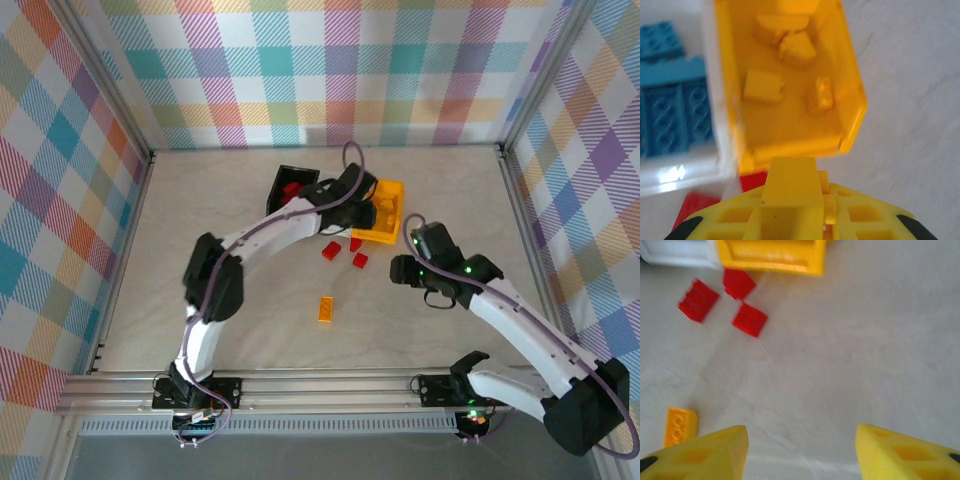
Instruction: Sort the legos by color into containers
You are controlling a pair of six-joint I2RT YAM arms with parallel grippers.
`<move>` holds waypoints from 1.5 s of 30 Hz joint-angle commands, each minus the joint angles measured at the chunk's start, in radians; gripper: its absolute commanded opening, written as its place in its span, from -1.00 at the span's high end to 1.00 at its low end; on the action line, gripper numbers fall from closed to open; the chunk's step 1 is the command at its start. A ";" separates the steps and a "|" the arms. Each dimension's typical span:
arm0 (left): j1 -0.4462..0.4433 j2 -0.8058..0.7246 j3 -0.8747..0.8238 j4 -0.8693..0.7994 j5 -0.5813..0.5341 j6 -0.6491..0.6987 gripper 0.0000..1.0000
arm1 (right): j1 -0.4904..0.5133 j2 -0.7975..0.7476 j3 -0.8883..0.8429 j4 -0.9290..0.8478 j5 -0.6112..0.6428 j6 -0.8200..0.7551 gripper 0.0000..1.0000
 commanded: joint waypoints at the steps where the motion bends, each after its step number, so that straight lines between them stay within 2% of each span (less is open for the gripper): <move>1: 0.006 0.149 0.219 -0.104 0.031 0.078 0.49 | 0.005 -0.050 -0.066 -0.015 -0.067 0.045 -0.18; 4: 0.018 0.297 0.416 -0.176 0.043 0.090 0.49 | 0.006 -0.080 -0.086 -0.015 -0.102 0.040 -0.19; 5: 0.021 0.339 0.474 -0.197 0.048 0.089 0.40 | 0.008 -0.083 -0.090 -0.012 -0.119 0.036 -0.19; 6: 0.025 0.372 0.521 -0.212 0.050 0.089 0.22 | 0.010 -0.085 -0.093 -0.010 -0.131 0.036 -0.21; 8: 0.034 0.412 0.568 -0.219 0.054 0.090 0.12 | 0.021 -0.083 -0.102 0.004 -0.156 0.036 -0.22; 11: 0.050 0.413 0.577 -0.216 0.065 0.083 0.01 | 0.063 -0.055 -0.110 0.036 -0.175 0.047 -0.23; 15: 0.058 0.340 0.552 -0.248 0.069 0.086 -0.16 | 0.180 0.073 -0.088 0.079 -0.134 0.082 -0.32; 19: 0.059 0.121 0.342 -0.206 0.017 0.084 -0.25 | 0.273 0.216 -0.032 0.132 -0.106 0.119 -0.37; 24: 0.101 -0.205 0.015 -0.221 -0.144 0.078 -0.38 | 0.381 0.440 0.104 0.155 -0.079 0.128 -0.50; 30: 0.180 -0.564 -0.401 -0.138 -0.133 0.034 -0.43 | 0.446 0.675 0.275 0.154 -0.060 0.126 -0.51; 36: 0.224 -0.773 -0.617 -0.159 -0.155 0.020 -0.44 | 0.474 0.840 0.429 0.082 -0.033 0.121 -0.50; 45: 0.248 -0.958 -0.821 -0.176 -0.139 -0.006 -0.45 | 0.485 0.937 0.473 0.045 0.008 0.148 -0.38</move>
